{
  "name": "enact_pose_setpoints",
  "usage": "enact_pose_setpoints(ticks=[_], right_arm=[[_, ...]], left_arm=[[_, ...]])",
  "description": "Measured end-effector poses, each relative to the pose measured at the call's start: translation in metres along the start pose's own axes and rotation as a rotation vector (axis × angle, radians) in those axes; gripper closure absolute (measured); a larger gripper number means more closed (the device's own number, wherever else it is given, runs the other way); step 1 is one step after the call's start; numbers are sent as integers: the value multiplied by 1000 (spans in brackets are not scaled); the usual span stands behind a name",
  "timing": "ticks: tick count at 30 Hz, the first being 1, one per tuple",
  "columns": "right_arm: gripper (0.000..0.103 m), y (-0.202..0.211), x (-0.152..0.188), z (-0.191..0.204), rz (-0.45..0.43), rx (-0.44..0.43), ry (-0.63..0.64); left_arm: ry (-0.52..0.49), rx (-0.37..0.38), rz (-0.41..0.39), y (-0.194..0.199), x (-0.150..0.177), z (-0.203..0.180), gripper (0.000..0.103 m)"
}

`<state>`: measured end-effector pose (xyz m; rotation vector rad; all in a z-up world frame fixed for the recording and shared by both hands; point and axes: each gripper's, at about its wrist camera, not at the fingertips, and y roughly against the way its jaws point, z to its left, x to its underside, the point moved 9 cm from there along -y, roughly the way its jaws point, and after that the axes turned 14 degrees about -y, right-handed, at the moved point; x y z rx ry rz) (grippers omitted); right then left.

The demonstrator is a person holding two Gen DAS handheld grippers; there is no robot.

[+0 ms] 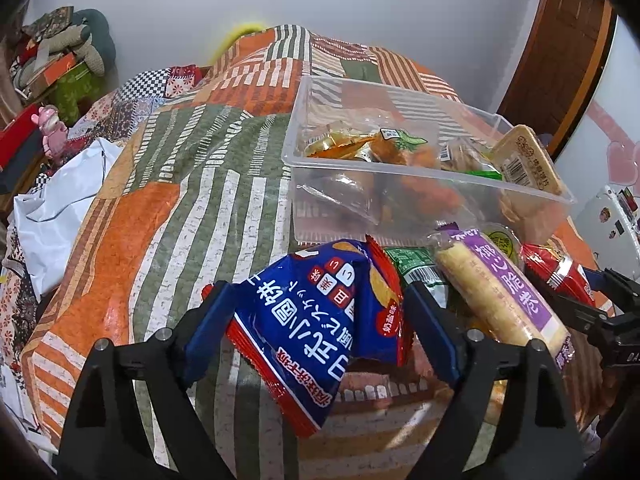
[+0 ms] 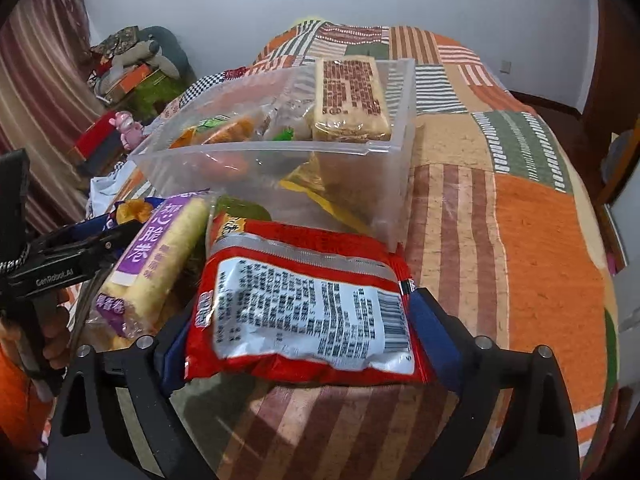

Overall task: Organize snacks
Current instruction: 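Lift blue snack bag and red chip bag up toward the clear box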

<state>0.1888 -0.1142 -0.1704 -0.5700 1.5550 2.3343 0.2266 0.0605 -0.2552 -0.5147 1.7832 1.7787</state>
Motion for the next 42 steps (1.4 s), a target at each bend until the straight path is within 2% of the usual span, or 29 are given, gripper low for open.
enact_pose_setpoints(ticks=[4,7,9,11,16,20,27,32,36,37,38,40,42], right_arm=[[10,-7,-1,3,-2,16,19],[14,-8,-2,5,-10,28,29],[24,-5,-2,4,-15,17,19],[29,-2,-3,2,-17,16,11],[30,8,-1,-3,-26,-8,-10],[30,17,2,-6,-42,-8,-6],[31,42,-4,-7,-94,-28,-4],[30,60,-13,-3,-138,-52,2],[30,67,-19,5,-159,-72,11],[30,67,-19,7,-161,-77,12],[30,67,-19,9,-163,-82,11],[30,66,-19,10,-164,-86,11],[30,66,-17,11,-162,-85,10]], left_arm=[[-11,-6,-8,0,0,-2,17],[3,-4,-28,4,1,-2,29],[3,-6,-34,6,1,-3,32],[-10,-14,-40,7,1,-5,34],[-35,-29,-45,11,2,-8,43],[-48,-2,-53,19,3,-10,57],[-53,25,-70,33,4,-14,67],[-46,33,-83,45,4,-14,79],[-45,35,-63,48,5,-14,76],[-37,32,-60,48,5,-12,66],[-34,22,-49,47,6,-11,44],[-26,-24,-61,47,5,-5,24],[-21,-51,-68,45,4,0,20]])
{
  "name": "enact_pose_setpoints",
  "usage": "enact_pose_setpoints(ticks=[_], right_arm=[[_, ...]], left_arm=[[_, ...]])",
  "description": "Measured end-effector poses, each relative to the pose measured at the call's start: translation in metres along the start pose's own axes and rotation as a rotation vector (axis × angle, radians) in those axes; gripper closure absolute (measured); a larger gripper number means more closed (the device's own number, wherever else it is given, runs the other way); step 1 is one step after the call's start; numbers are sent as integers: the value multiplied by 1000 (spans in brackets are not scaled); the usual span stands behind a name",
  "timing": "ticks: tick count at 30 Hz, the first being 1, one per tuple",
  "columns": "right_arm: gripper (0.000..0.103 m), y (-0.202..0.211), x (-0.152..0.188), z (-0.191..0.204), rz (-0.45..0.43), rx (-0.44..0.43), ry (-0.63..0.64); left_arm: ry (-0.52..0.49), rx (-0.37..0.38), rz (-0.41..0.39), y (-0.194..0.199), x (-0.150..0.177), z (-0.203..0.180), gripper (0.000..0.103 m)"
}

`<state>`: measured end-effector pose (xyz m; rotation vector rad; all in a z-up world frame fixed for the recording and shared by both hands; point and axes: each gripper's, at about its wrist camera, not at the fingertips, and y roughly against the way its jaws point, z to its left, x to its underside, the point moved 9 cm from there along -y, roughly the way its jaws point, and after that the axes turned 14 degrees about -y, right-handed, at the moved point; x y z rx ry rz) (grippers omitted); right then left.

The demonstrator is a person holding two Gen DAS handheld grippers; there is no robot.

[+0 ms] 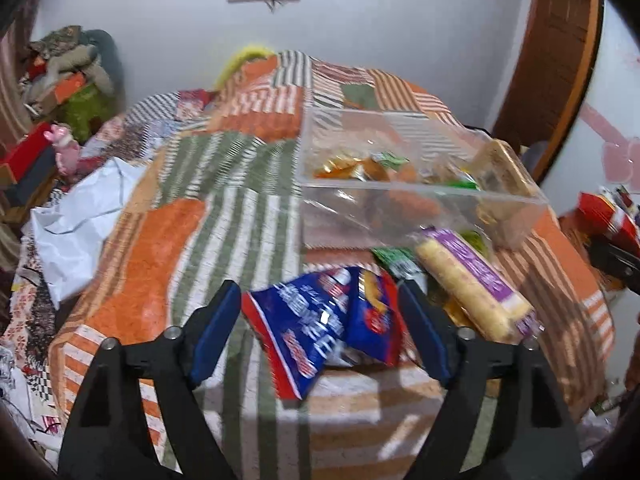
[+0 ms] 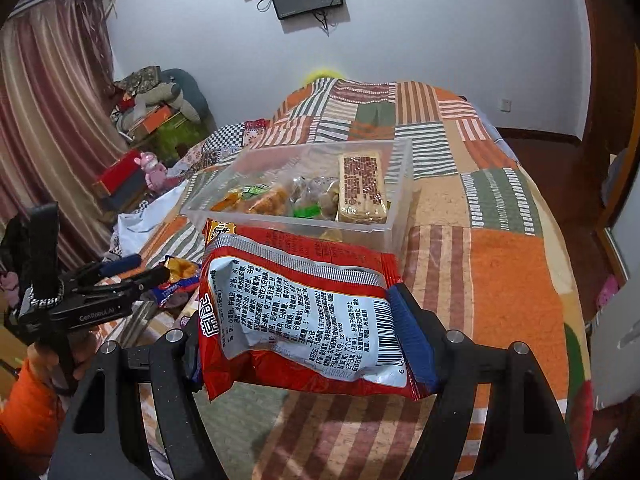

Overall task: Organize snacks
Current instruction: 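Lift blue snack bag and red chip bag up toward the clear box, then lower both bags into the clear box and open both grippers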

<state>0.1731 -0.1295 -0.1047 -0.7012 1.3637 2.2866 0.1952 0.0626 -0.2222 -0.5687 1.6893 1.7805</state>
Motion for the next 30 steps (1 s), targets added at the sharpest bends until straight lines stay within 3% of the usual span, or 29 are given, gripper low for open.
enact_pose_setpoints(ticks=[3,5,15,17,19,30], right_arm=[[30,-2,2,-3,6,1,-6],[30,-3,2,-4,9,0,-15],[30,-6,1,-2,11,-9,-17],[30,-6,1,0,9,-16,-17],[30,-6,1,3,9,-21,-16],[30,1,-11,12,-27,-37,7]], left_arm=[[15,15,43,-14,3,3,17],[46,65,83,-30,8,2,14],[98,102,95,-56,14,-1,14],[143,175,121,-62,22,-3,26],[94,139,115,-59,22,-4,32],[66,70,41,-25,8,1,37]])
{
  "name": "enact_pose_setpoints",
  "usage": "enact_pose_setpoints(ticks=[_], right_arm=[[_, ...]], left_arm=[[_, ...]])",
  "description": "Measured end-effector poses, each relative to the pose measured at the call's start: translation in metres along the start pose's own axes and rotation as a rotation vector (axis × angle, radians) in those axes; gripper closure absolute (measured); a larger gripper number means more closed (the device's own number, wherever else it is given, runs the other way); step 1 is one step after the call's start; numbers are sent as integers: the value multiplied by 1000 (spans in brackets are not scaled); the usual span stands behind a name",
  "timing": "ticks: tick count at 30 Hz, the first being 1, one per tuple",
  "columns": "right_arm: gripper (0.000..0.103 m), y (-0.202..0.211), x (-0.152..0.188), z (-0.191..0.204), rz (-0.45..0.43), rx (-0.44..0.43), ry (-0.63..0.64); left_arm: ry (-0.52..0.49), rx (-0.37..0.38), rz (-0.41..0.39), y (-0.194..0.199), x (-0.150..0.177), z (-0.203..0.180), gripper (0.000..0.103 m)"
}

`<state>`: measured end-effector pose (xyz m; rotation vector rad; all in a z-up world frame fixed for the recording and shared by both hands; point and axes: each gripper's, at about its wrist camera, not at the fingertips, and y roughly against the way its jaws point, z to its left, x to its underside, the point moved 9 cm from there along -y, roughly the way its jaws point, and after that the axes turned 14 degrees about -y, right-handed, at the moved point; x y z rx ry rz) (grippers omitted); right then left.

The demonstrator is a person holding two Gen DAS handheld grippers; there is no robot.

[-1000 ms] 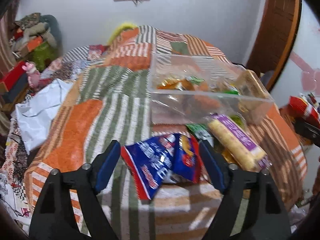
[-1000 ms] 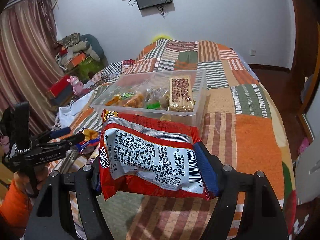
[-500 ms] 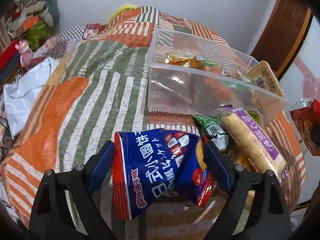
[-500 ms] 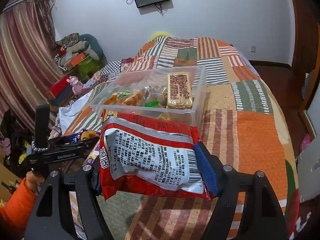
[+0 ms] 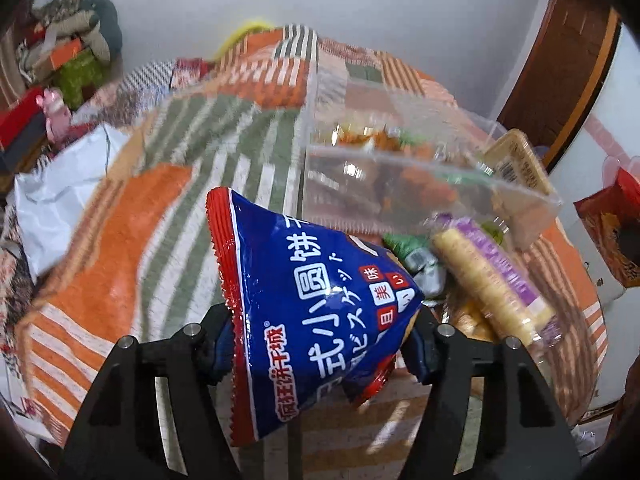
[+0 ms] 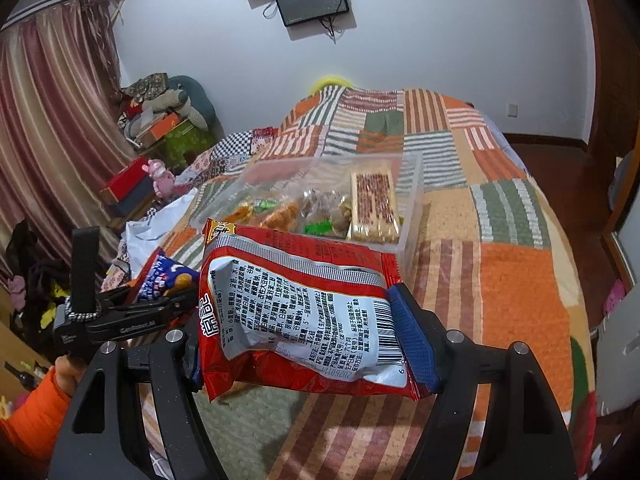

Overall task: Organize snacks
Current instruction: 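Lower both bags into the clear box and open both grippers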

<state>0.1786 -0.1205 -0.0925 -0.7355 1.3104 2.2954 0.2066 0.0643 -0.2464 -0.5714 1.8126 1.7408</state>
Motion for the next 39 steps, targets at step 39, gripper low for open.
enact_pose_setpoints(ticks=[39], right_arm=[[30,-92,-90,28,-18,29,133]], left_arm=[[-20,14,-147,-41,-150,7,37]])
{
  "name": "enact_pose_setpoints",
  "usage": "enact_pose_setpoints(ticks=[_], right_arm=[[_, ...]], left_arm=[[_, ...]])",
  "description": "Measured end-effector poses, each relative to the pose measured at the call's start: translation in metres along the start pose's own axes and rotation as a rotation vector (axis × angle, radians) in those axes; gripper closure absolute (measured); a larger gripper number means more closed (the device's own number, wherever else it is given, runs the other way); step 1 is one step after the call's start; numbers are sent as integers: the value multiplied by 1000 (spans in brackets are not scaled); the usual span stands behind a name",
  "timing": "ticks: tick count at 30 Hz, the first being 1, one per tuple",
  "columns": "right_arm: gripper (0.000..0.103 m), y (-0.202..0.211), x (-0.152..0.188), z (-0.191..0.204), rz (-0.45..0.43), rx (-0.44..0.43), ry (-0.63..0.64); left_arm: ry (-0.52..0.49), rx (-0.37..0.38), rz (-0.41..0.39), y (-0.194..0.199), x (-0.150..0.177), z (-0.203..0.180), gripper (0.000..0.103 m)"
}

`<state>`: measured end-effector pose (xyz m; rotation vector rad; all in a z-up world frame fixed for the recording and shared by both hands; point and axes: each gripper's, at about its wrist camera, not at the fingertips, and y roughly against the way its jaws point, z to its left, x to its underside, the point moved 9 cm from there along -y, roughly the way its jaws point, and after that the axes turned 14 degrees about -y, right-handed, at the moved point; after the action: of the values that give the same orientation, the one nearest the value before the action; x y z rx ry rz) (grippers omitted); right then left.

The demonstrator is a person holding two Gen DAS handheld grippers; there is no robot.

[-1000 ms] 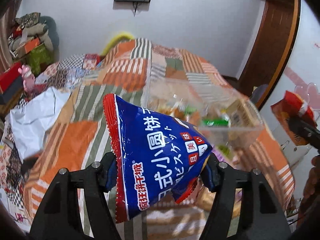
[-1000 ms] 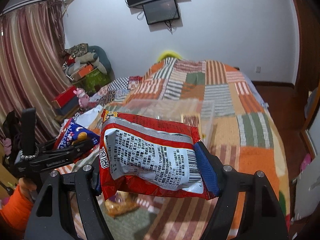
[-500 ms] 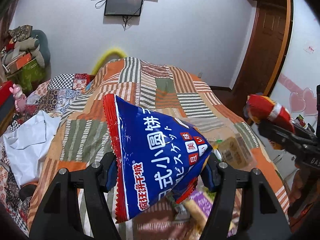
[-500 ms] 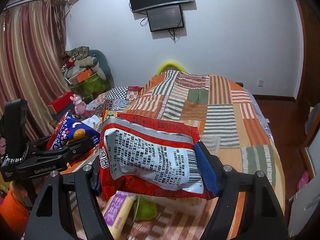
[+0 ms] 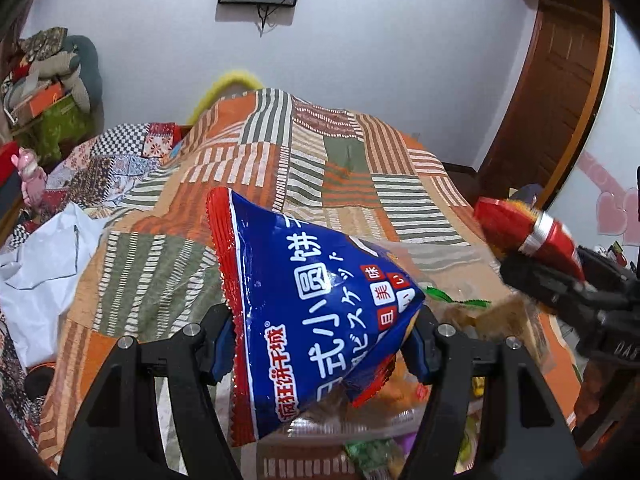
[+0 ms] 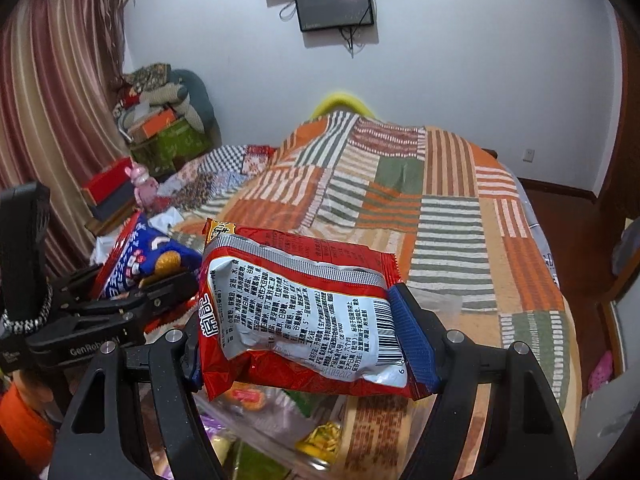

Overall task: Organize snacks
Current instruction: 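Lower both bags into the clear box and open both grippers, then grasp cracker pack with left gripper while right gripper grasps purple-label coconut roll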

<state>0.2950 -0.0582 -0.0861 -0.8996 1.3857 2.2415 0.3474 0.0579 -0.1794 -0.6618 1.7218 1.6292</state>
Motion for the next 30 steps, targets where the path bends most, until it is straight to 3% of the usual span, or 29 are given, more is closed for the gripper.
enact_pose_setpoints(ticks=[8,15,23,30], right_arm=[[29,-18,9,-8,68,-4,-59],[29,-20,6,-12,73,3,-69],[29,-5,7,-12,61,-16,-76],[26,19,7,-3,24,-41,-60]], left_arm=[[-18,12,46,-32,-1,-9,37],[-28,13,67,-44,-1,-10,37],[-37,10,51,-30,-2,-11,26],[-53,2,23,-1,-5,-14,23]])
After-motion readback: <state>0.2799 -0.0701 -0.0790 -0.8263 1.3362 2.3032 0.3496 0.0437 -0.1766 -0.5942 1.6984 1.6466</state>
